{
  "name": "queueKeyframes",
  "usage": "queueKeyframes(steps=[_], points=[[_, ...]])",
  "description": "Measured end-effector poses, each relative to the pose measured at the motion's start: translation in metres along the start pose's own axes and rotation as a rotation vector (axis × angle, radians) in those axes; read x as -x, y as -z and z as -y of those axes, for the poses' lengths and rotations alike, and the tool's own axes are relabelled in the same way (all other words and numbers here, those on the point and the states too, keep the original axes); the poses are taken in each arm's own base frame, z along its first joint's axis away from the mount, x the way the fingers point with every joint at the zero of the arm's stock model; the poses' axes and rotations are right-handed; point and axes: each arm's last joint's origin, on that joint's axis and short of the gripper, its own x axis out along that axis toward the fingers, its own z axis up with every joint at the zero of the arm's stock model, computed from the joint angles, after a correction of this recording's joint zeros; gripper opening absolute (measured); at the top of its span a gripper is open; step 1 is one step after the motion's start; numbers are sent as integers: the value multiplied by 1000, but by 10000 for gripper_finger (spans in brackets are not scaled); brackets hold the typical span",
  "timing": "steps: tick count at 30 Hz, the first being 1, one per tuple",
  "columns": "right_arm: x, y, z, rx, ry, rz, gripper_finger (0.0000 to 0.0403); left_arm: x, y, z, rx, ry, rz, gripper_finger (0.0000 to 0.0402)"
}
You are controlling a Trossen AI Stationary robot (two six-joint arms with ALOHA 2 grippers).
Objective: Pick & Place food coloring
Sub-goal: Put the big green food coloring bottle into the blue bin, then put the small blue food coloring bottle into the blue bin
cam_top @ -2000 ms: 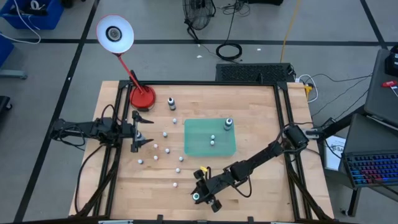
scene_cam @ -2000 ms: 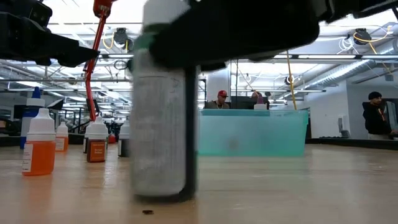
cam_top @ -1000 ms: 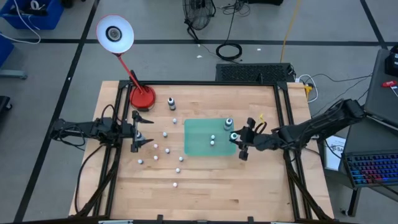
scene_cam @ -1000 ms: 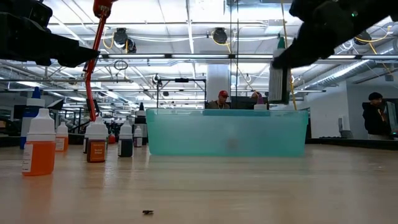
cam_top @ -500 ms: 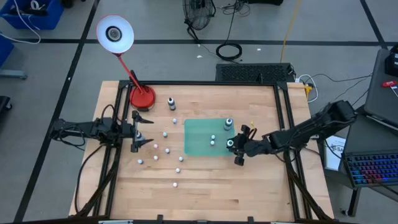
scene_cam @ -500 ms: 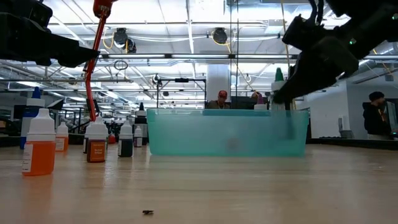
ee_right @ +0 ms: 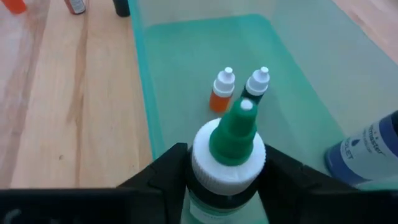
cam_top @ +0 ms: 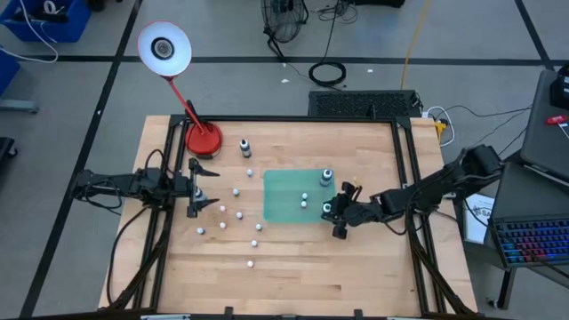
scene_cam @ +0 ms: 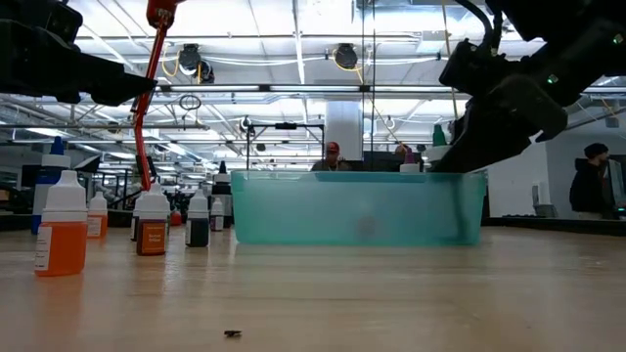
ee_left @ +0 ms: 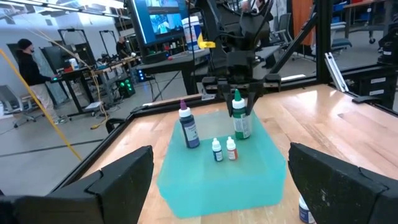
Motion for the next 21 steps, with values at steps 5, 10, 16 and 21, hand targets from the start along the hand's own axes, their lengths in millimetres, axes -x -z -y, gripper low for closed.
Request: queueKeyframes(steps=[5, 10, 16, 21], points=[[11, -8, 2, -34, -24, 47, 275, 0, 0, 0, 0, 0, 0, 365], [31, -22, 7, -69, -60, 143, 315, 0, 0, 0, 0, 0, 0, 365], [79, -46, 22, -156, -168, 354, 316, 0, 0, 0, 0, 0, 0, 365], [133, -58, 40, -235, -394, 570, 313, 0, 0, 0, 0, 0, 0, 365]])
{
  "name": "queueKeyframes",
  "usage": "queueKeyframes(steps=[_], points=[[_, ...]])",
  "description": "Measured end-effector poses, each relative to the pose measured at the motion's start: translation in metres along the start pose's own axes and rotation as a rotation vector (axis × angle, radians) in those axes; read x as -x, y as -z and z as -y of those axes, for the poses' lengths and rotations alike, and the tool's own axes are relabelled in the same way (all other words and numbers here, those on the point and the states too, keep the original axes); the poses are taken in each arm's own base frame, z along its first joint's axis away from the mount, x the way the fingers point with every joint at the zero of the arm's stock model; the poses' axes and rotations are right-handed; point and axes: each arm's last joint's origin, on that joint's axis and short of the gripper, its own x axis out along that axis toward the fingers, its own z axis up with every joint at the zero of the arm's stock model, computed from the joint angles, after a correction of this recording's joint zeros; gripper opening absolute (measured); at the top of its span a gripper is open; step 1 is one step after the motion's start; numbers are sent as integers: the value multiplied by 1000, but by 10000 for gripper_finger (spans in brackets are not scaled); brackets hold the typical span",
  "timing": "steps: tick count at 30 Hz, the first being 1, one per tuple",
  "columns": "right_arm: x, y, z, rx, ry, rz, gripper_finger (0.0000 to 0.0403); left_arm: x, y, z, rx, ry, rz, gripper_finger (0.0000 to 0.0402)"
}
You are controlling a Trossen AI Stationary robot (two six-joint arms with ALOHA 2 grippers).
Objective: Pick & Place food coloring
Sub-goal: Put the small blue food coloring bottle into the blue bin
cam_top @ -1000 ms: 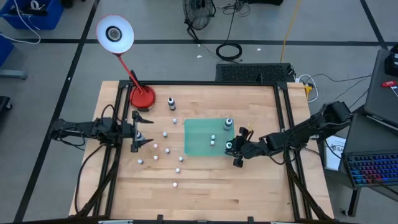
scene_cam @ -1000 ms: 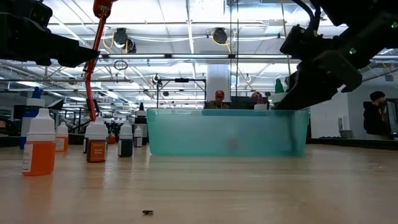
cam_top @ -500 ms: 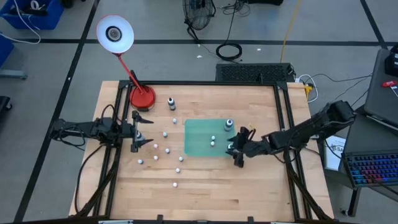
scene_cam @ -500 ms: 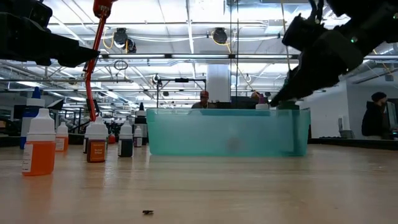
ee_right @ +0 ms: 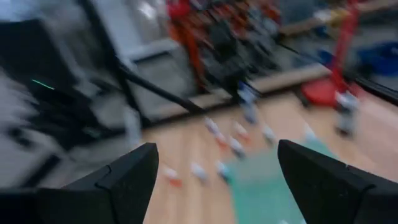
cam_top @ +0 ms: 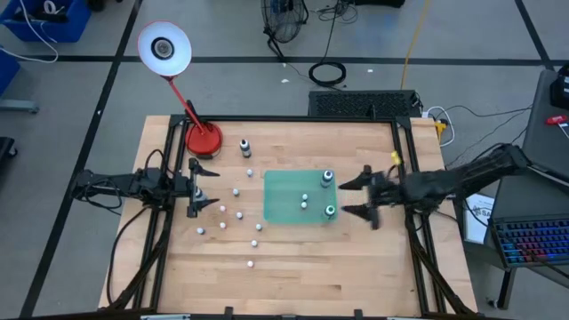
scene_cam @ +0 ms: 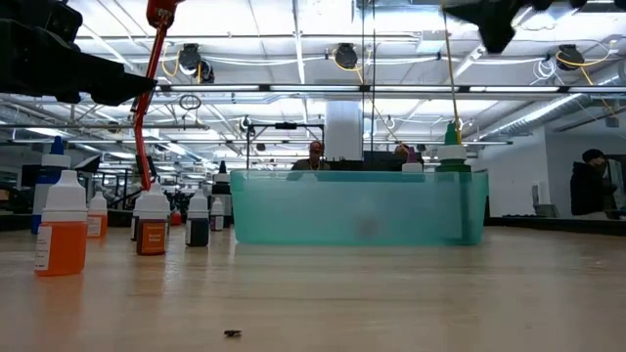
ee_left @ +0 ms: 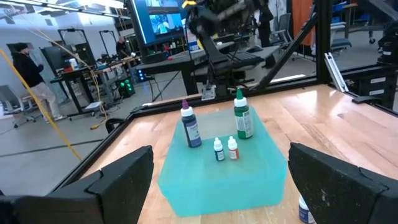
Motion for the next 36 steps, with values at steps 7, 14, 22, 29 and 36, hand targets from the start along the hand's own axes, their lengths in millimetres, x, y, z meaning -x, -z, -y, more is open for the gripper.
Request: queueKeyframes(steps=[7, 14, 22, 29, 36], points=[[63, -29, 0, -32, -300, 165, 313, 0, 0, 0, 0, 0, 1, 365], [96, -18, 11, -20, -341, 135, 313, 0, 0, 0, 0, 0, 1, 365], [87, 27, 26, 105, -287, 148, 313, 0, 0, 0, 0, -1, 1, 365], [77, 54, 35, 180, -231, 228, 313, 0, 0, 0, 0, 0, 0, 365], [71, 69, 39, 278, -198, 192, 314, 0, 0, 0, 0, 0, 0, 365]])
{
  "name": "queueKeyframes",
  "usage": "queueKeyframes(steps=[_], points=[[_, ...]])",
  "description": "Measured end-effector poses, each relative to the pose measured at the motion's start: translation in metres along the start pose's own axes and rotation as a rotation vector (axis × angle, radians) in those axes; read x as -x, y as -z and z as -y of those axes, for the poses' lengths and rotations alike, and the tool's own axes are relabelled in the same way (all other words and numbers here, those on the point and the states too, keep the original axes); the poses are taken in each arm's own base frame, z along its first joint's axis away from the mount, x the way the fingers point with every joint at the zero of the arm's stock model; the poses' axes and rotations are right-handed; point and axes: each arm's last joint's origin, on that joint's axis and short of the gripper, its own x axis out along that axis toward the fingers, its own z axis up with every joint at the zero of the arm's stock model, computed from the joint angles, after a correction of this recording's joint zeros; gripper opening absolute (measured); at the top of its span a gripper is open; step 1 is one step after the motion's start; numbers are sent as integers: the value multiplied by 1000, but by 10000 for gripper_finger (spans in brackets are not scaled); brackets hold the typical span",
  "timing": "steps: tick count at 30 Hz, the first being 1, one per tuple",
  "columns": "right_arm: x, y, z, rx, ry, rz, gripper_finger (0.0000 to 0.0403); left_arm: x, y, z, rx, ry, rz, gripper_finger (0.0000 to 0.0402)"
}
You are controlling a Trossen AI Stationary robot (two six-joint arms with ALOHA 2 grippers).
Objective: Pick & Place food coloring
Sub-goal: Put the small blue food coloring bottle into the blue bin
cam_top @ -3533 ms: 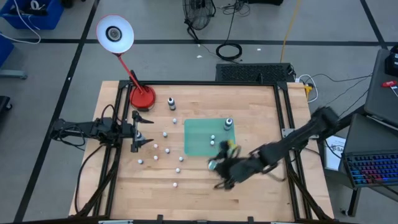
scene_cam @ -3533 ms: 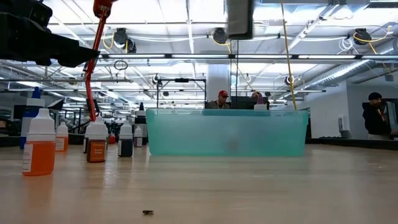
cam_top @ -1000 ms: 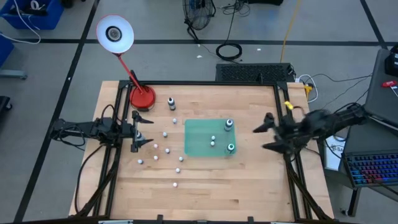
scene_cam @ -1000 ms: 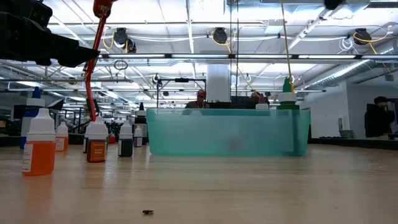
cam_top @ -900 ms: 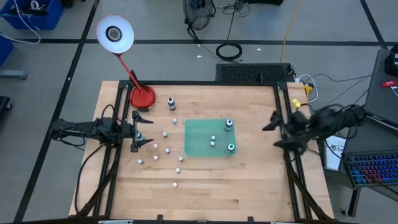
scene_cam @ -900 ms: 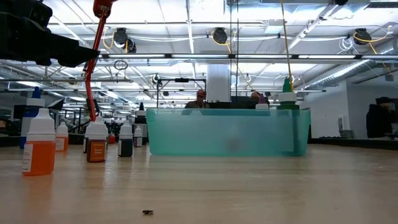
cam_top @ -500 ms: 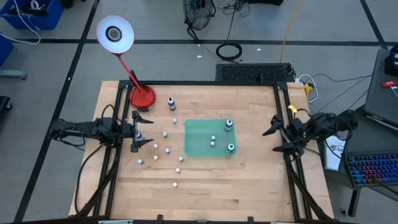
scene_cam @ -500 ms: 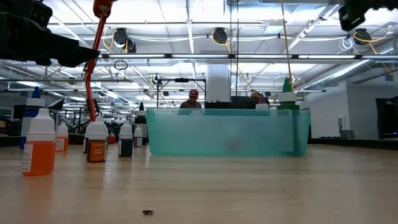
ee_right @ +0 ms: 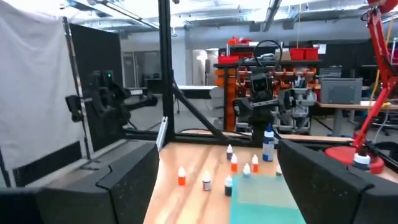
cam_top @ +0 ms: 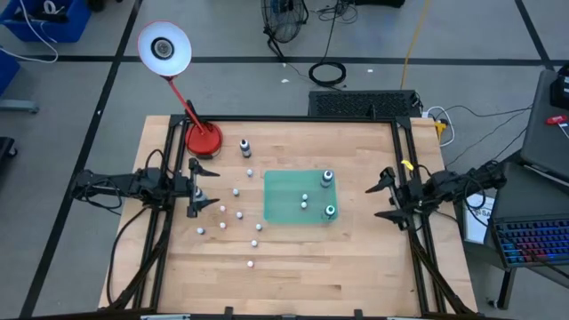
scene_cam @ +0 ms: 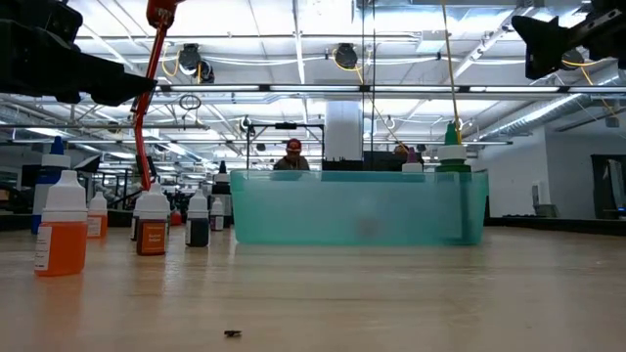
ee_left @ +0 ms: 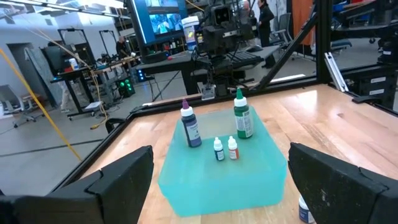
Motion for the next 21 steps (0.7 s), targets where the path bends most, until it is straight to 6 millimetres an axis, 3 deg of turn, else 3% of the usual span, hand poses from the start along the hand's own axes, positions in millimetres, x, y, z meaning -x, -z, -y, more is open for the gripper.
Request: queueKeyframes(steps=[9, 14, 21], points=[[-2, 29, 2, 16, 74, -76, 314, 0, 0, 0, 0, 0, 0, 365], [-2, 31, 5, 16, 176, -77, 314, 0, 0, 0, 0, 0, 0, 365], [-2, 35, 1, 13, 38, -118, 312, 0, 0, 0, 0, 0, 0, 365]])
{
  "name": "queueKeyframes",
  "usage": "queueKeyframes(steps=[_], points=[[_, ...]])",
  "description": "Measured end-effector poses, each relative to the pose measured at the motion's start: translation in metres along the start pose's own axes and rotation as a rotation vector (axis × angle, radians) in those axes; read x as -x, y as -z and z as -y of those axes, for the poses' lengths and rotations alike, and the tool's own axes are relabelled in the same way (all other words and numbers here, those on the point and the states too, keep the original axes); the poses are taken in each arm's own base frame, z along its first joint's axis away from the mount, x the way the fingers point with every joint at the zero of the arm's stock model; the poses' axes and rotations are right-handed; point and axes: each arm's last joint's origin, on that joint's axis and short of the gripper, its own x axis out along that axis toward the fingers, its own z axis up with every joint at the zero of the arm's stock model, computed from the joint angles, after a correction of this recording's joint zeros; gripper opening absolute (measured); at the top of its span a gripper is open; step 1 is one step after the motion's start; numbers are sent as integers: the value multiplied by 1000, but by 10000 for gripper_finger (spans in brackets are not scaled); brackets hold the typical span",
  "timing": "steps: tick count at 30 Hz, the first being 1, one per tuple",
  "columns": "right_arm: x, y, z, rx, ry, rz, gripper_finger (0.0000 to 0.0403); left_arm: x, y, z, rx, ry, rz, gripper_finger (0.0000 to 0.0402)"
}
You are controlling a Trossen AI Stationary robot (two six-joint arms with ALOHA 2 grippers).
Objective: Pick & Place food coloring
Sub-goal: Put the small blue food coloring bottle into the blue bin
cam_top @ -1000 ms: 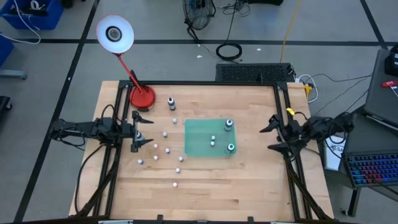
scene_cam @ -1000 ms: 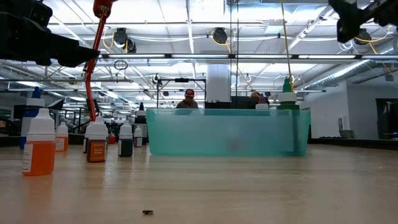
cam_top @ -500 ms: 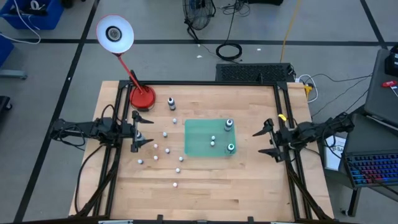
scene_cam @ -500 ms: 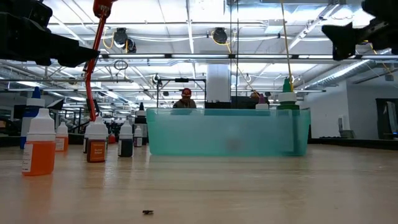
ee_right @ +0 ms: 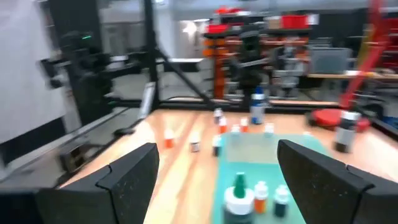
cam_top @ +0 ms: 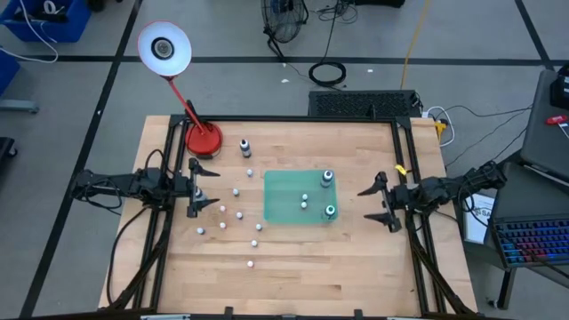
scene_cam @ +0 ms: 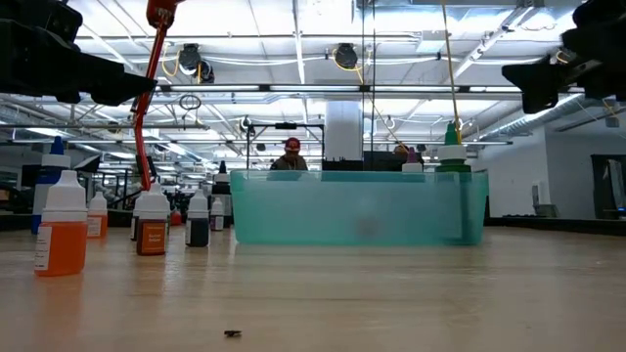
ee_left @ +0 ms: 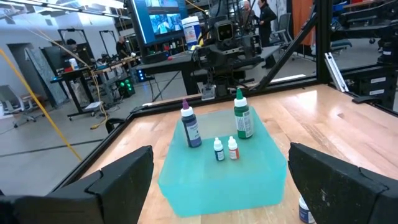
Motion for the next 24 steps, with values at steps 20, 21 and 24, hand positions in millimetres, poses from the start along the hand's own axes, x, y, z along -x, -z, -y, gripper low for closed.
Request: queueKeyframes(steps=[20, 21, 24], points=[[0, 0, -1, -21, -25, -4, 312, 0, 0, 0, 3, -1, 4, 365], [0, 0, -1, -21, -25, -4, 311, 0, -1, 0, 2, -1, 6, 365], [0, 0, -1, -21, -25, -4, 312, 0, 0, 0, -2, 0, -1, 365]])
